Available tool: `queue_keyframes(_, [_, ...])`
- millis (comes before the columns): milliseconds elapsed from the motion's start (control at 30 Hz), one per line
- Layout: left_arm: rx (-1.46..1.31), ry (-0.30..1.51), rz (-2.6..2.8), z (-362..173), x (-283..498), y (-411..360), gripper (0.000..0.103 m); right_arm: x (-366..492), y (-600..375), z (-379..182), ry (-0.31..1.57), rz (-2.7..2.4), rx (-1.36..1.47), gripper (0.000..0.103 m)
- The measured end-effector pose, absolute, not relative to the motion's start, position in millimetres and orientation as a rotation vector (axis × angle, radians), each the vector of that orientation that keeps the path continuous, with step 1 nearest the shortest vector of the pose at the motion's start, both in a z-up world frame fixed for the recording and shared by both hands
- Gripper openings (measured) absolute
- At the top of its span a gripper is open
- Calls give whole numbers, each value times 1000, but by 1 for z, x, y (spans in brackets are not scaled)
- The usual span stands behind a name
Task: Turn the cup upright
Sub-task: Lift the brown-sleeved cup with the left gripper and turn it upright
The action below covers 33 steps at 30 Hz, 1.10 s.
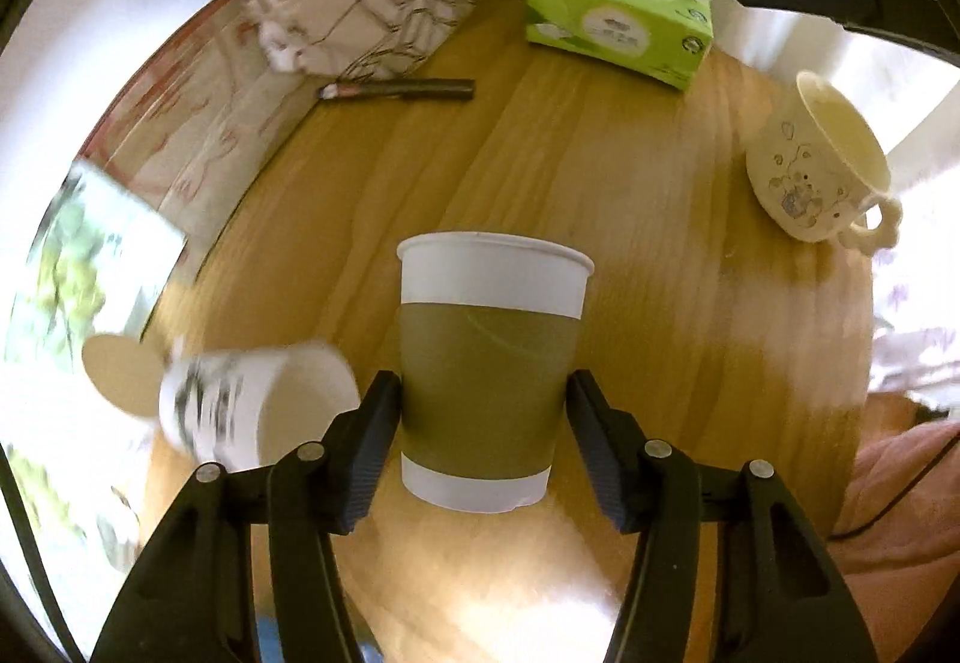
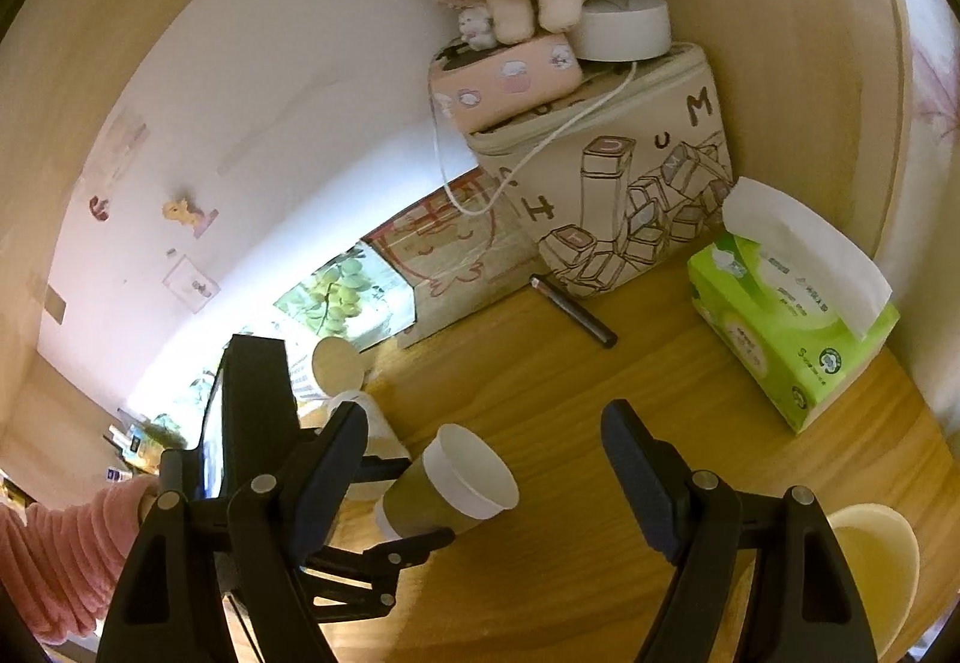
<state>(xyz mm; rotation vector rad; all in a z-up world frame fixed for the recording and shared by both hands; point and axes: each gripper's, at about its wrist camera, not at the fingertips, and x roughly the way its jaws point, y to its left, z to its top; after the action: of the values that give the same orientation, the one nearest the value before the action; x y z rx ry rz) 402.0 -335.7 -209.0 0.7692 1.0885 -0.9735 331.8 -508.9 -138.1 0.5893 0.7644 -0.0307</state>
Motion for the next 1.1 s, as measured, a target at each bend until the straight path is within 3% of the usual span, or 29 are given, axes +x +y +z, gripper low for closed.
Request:
queue_keyframes(500, [526, 1098, -754, -173, 362, -251, 61, 323, -458, -113, 798, 70, 476, 81])
queue_keyframes(1100, [195, 1085, -416, -152, 289, -127, 61, 277, -326, -116, 942, 242, 274, 81])
